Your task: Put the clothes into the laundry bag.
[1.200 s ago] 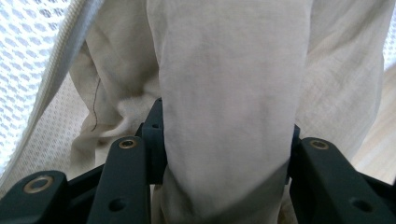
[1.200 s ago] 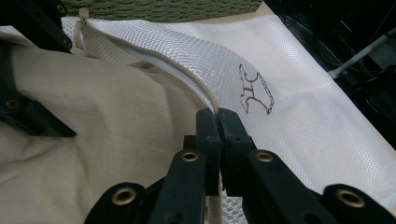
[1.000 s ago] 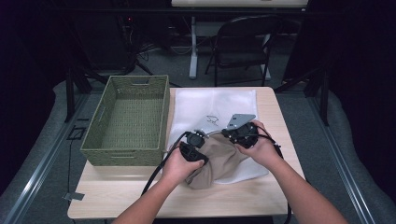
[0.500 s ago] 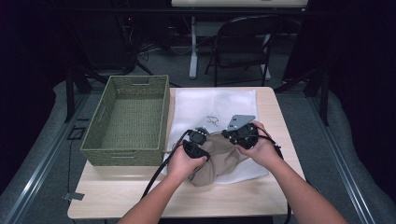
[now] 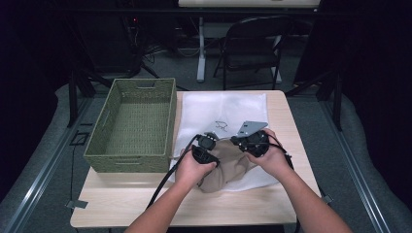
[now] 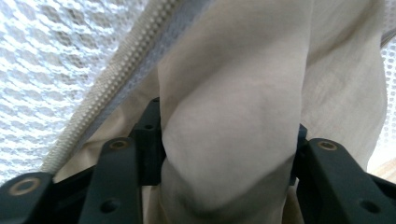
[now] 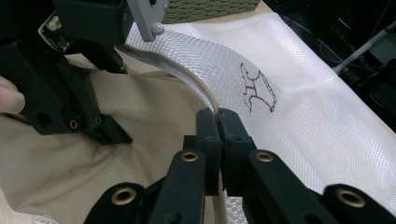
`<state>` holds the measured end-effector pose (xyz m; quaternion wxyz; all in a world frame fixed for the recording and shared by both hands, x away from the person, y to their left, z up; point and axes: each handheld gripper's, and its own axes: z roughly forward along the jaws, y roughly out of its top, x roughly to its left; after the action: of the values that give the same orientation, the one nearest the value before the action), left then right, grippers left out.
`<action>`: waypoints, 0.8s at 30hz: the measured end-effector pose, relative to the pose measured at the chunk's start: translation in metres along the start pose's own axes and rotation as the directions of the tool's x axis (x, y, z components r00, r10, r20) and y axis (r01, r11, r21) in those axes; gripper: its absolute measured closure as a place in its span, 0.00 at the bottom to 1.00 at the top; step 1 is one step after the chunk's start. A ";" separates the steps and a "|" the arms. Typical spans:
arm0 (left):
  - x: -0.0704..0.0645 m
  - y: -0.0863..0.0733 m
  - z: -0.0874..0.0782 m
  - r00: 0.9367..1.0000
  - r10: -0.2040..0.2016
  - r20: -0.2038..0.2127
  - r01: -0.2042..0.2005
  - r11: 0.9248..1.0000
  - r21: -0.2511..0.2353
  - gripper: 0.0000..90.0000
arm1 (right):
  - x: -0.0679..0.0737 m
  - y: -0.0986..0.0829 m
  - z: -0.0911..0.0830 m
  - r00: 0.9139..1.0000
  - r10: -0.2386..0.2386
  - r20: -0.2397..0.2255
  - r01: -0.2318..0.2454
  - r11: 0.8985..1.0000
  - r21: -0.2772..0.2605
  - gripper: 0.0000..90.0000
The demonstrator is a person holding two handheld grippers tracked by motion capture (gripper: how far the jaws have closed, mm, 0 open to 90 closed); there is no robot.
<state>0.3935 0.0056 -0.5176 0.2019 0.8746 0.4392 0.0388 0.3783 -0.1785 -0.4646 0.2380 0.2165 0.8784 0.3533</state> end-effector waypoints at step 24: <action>-0.007 -0.011 -0.040 0.998 0.065 -0.014 -0.066 0.988 -0.137 0.40 | 0.002 -0.002 0.003 1.000 -0.010 0.006 0.010 1.000 -0.010 0.98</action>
<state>0.3707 0.0187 -0.4843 0.2580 0.8724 0.4075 0.0795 0.3775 -0.1769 -0.4684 0.2432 0.2121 0.8771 0.3559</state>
